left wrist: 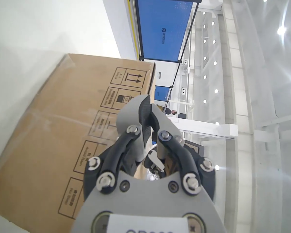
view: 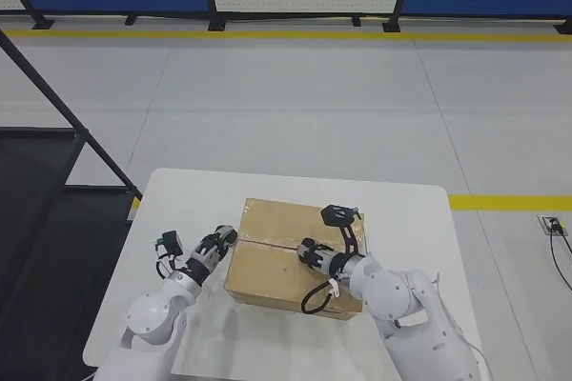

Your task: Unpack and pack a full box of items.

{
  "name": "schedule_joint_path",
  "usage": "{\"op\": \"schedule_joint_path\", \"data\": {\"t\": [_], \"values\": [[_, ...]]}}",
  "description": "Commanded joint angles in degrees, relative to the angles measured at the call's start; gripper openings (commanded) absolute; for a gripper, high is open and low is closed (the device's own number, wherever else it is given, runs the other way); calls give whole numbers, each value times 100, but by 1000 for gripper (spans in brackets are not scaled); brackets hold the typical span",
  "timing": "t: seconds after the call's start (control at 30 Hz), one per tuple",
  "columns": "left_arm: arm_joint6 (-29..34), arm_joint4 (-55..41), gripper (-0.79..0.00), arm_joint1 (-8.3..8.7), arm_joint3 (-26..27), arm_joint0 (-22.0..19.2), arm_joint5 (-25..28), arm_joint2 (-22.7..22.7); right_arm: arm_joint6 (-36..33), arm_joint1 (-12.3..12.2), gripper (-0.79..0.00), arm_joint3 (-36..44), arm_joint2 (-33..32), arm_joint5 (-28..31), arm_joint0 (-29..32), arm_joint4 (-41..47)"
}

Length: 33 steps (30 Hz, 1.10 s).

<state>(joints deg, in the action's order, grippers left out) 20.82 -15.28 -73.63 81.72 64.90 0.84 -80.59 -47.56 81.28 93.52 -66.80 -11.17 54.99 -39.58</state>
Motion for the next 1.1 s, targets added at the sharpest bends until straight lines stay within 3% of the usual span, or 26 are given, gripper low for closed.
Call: {"op": "schedule_joint_path", "data": {"t": [0.0,1.07], "values": [[-22,-21,-785,-6,-49,-6,13,26,-1,-4,-785,6,3,-6,-2,6],[-259,-106,-785,-66,-561,4,214,231,18,-81,-785,56,35,-83,39,47]]}}
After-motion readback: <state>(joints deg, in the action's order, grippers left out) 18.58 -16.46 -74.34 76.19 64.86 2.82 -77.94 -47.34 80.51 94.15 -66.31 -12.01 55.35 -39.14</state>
